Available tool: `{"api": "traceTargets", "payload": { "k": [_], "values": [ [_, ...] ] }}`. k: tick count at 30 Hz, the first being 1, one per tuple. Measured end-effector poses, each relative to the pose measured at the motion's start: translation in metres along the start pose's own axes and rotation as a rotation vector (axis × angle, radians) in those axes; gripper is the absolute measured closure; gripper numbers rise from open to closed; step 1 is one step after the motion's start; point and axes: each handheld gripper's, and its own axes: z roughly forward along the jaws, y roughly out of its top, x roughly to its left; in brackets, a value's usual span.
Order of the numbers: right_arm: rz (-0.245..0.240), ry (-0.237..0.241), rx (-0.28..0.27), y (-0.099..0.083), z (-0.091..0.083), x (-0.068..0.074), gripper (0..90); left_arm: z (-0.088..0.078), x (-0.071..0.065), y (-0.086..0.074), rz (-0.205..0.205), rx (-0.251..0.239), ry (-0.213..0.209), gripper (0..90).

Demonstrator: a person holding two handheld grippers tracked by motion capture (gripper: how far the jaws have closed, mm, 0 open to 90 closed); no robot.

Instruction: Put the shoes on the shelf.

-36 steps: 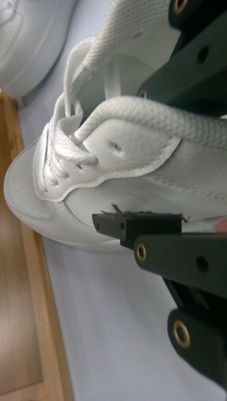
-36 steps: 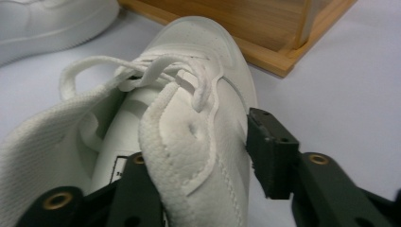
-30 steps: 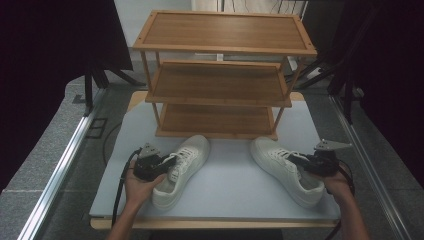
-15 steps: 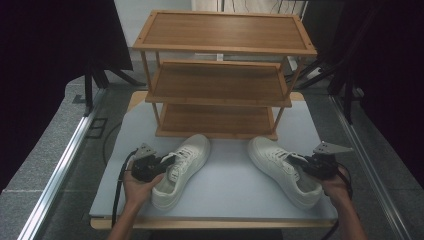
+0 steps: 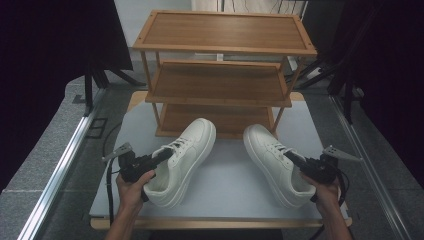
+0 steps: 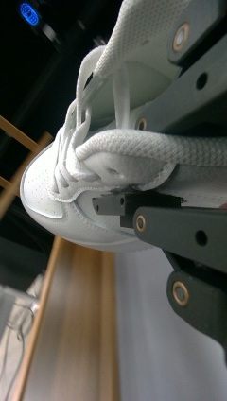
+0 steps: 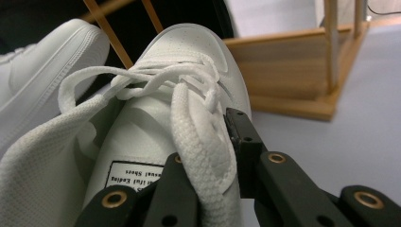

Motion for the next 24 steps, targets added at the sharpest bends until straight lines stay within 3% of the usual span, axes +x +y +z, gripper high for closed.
{"api": "traceTargets", "payload": {
  "k": [7,14,24],
  "values": [
    [0.056,0.041,-0.092,0.005,0.0,0.017,83.1,-0.002,-0.01,0.011,-0.028,-0.062,-0.077,81.7],
    [0.124,0.093,-0.176,0.01,0.001,0.029,83.1,0.003,-0.017,0.017,-0.041,-0.098,-0.109,81.7],
    [0.188,0.133,-0.249,0.018,0.003,0.035,83.2,0.013,-0.019,0.026,-0.078,-0.141,-0.143,81.7]
  ]
}}
